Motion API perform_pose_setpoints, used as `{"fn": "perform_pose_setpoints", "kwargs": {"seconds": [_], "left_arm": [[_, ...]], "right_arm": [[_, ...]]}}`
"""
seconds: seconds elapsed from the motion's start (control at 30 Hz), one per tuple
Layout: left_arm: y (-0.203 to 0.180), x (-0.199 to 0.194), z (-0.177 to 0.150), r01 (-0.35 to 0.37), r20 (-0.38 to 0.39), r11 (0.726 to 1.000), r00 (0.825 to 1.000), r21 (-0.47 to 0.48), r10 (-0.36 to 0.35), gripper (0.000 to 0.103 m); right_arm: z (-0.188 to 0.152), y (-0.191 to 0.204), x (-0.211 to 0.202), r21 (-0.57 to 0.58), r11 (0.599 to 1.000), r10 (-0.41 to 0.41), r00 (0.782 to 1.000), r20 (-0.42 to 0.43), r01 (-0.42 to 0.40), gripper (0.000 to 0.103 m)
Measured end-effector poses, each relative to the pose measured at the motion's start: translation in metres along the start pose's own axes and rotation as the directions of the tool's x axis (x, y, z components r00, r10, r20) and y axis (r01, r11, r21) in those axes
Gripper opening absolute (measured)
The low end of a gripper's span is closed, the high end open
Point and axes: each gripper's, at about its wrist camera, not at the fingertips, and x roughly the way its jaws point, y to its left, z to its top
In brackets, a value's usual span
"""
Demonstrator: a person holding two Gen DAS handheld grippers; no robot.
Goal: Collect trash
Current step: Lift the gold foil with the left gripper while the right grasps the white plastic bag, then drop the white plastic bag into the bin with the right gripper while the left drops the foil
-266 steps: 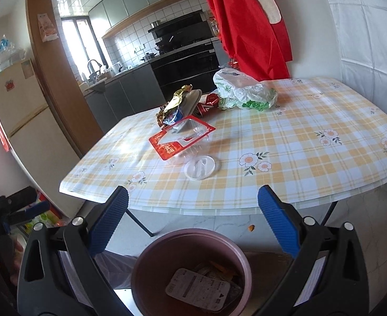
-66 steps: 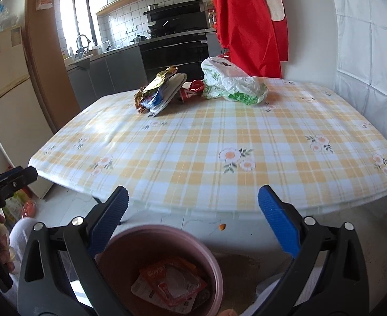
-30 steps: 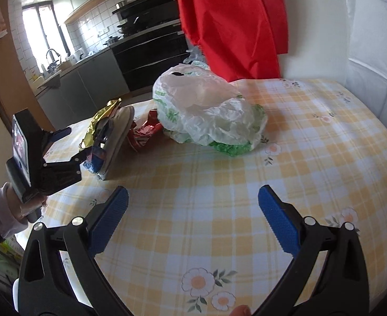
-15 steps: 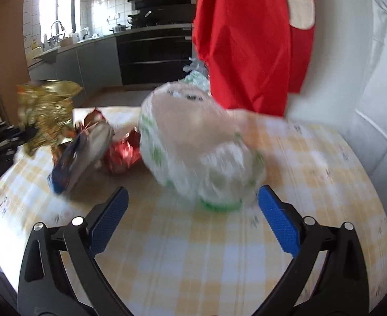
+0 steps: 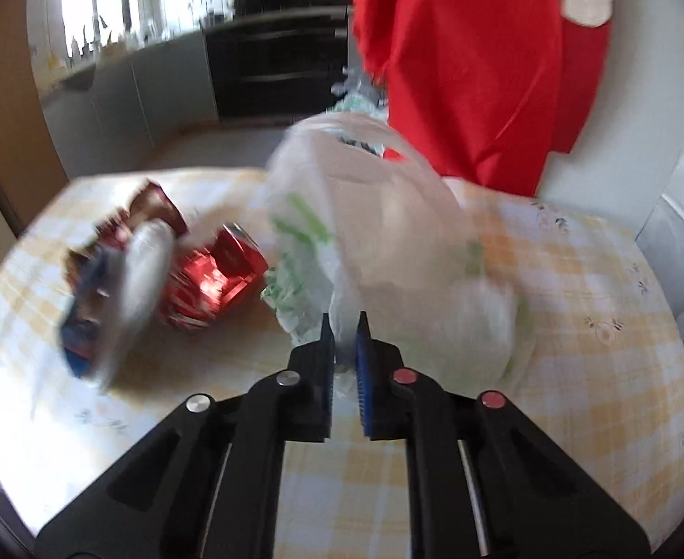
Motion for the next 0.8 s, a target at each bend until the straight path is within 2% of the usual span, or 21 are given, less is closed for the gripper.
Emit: {"fn": "perform_pose_setpoints", "kwargs": {"seconds": [0.17, 0.4, 0.63, 0.8], "left_arm": [[0.006, -0.040, -0.011, -0.011, 0.003, 0.998, 1.000, -0.056, 0.011, 0.009], [-0.001, -0.094, -0.028, -0.013, 0.022, 0.992, 1.000, -0.128, 0.016, 0.009], [-0.013, -0.151, -0.048, -0.005, 0.045, 0.984, 0.999, -0.176, 0.013, 0.009], [-0.020, -0.183, -0.063, -0.003, 0.048, 0.983, 0.999, -0.183, 0.012, 0.009]], "right_arm": [[-0.001, -0.003, -0.067, 0.030, 0.999, 0.035, 0.993, 0.112, -0.039, 0.010], [-0.005, 0.012, -0.160, 0.002, 0.993, 0.117, 0.967, 0.228, -0.120, 0.009], [-0.034, 0.039, -0.237, -0.063, 0.978, 0.207, 0.936, 0.285, -0.197, 0.009], [-0.064, 0.059, -0.272, -0.102, 0.968, 0.250, 0.921, 0.297, -0.230, 0.009]]}}
